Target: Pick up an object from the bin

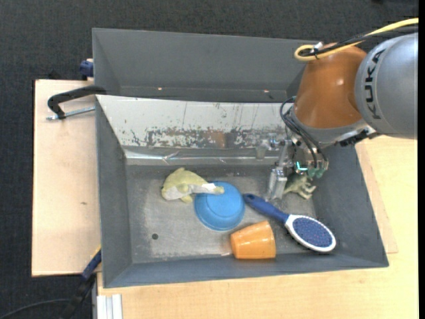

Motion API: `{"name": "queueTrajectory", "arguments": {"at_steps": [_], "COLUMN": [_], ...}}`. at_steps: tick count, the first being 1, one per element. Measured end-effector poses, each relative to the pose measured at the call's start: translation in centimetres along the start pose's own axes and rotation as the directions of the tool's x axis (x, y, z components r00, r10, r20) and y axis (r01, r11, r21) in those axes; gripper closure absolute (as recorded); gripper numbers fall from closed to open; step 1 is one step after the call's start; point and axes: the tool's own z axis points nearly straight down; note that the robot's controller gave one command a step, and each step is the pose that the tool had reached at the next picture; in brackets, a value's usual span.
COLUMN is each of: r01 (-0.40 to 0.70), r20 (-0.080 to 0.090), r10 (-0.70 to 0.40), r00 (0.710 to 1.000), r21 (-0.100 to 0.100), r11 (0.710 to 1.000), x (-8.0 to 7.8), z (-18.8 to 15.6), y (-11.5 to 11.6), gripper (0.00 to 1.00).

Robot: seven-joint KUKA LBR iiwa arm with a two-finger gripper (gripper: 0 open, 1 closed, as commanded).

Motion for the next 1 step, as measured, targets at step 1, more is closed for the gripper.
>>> {"name": "queueTrajectory", "arguments": {"at_steps": [1], "r01": [0.229], "r20": [0.017], "r10": [-0.230], "r00": [0.973], "r21": [0.006], "r11": [0.973], "x": [5.55], "z": [6.27], "y": [4.07], "gripper": [0.00]}}
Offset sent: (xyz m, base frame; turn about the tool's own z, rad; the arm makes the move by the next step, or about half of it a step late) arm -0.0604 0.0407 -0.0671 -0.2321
